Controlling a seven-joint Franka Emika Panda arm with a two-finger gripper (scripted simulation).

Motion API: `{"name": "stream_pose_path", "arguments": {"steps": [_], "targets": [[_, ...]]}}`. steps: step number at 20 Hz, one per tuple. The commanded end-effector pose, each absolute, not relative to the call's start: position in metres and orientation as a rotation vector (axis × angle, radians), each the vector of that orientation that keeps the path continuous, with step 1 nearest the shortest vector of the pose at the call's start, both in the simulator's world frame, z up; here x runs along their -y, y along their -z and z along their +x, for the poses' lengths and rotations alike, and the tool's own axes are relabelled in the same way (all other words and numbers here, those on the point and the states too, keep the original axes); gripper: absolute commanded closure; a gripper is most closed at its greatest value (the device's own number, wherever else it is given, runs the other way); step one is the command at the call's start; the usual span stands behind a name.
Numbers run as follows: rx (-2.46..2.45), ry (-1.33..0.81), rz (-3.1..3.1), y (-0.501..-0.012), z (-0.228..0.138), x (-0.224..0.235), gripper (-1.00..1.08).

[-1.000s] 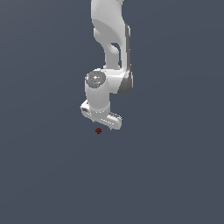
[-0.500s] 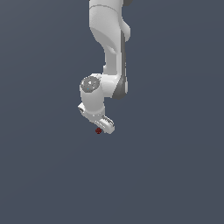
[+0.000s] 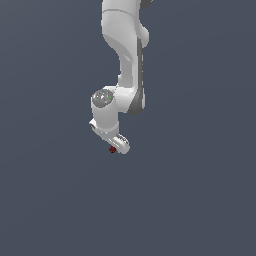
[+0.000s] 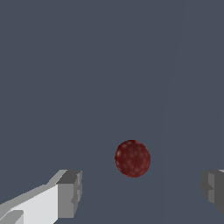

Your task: Pick up the object and move it to a goal position.

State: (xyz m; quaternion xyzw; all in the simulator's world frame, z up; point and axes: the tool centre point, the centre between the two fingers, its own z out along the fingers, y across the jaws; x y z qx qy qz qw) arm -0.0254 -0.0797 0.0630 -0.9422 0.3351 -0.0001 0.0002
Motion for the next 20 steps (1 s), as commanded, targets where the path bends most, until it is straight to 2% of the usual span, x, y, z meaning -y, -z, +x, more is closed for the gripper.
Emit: {"name": "stream_pose_path", "arguments": {"steps": [1,13,14,20], "targets": [[-1.054,-0.001,-2.959,-0.056,-0.026,0.080,-0.92],[-1.061,0.000,-2.957,-0.017,-0.026,0.080,-0.92],[-1.061,0.000,-2.957,-0.017,-0.026,0.080,1.08],[-1.061,0.000,-2.957,-0.017,-0.026,0.080,1.08]]}}
